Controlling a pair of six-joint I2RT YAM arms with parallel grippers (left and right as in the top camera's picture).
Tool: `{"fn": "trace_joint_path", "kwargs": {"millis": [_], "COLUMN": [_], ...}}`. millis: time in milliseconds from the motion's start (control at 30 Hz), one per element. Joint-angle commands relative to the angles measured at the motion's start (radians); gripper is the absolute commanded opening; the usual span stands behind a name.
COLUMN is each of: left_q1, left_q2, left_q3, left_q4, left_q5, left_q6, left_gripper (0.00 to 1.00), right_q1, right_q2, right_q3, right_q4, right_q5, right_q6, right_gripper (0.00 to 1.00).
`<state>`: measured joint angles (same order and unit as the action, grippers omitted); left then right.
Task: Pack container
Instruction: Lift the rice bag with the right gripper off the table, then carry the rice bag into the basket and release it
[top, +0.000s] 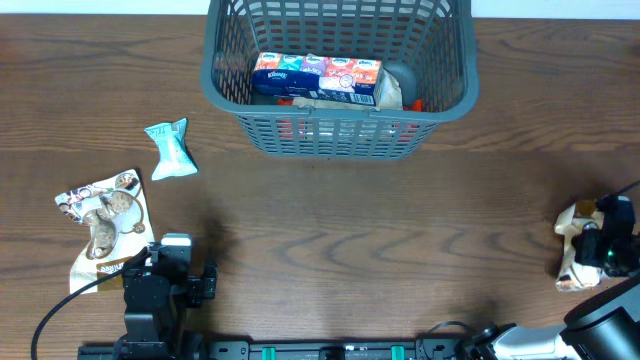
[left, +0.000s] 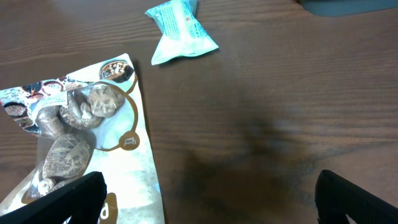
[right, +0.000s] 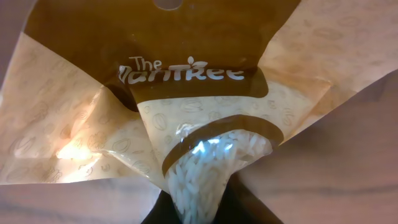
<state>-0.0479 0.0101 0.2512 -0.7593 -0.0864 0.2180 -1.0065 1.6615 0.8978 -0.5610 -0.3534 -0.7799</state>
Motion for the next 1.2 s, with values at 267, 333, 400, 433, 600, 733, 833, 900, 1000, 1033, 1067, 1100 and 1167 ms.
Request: {"fn": "trace_joint_path", "kwargs": {"millis": [267,333,400,433,600,733,833,900,1000,1033,1067,1100,1167], "left_q1": [-0.004,-0.004,-0.004,-0.004,-0.004,-0.004,-0.004,-0.004,-0.004,-0.004,-0.004,-0.004,-0.004], "left_q2": [-0.006,-0.006,-0.006,-0.006,-0.006,-0.006,-0.006,-0.006,-0.006,-0.006,-0.006,-0.006,-0.006], "left_q3": [0.006,0.006,0.006,0.006,0.006,0.006,0.006,0.006,0.006,0.006,0.006,0.006,0.006], "left_q4": [-0.002,-0.002,-0.002,-0.002,-0.002,-0.002,-0.002,-0.002,-0.002,-0.002,-0.002,-0.001,-0.001], "left_q5": [-0.015,-0.015,-0.015,-0.015,-0.014,-0.014,-0.014,-0.014,-0.010,-0.007,-0.003,-0.003,-0.003], "left_q6": [0.014,0.014,0.014,0.014,0.013,0.013,0.013,0.013,0.013,0.013,0.013,0.013,0.013], "left_gripper": [0.99,0.99,0.99,0.99,0.99,0.99,0.99,0.99,0.99,0.99,0.98,0.99,0.99], "right_q1": [0.188,0.236,0.293,0.317,0.463,0.607,0.716,0.780,0.896,0.931,0.982,1.027,1.109], "right_q2": [-0.002,-0.002,-0.002,-0.002,-0.002,-0.002,-0.002,-0.002,-0.002,-0.002,-0.002,-0.002,0.002], "right_q3": [0.196,0.265,0.355,0.398,0.645,0.857,1.003,1.075,1.144,1.154,1.159,1.159,1.159], "right_q4": [0.012,-0.005,-0.046,-0.072,-0.148,-0.186,-0.189,-0.191,-0.209,-0.220,-0.230,-0.241,-0.276], "right_q5": [-0.184,-0.192,-0.205,-0.214,-0.264,-0.213,-0.185,-0.185,-0.241,-0.255,-0.256,-0.251,-0.226], "right_q6": [0.501,0.563,0.584,0.578,0.574,0.573,0.544,0.513,0.361,0.295,0.227,0.173,0.072], "right_gripper": [0.01,0.01,0.01,0.01,0.01,0.01,0.01,0.01,0.01,0.01,0.01,0.01,0.01]}}
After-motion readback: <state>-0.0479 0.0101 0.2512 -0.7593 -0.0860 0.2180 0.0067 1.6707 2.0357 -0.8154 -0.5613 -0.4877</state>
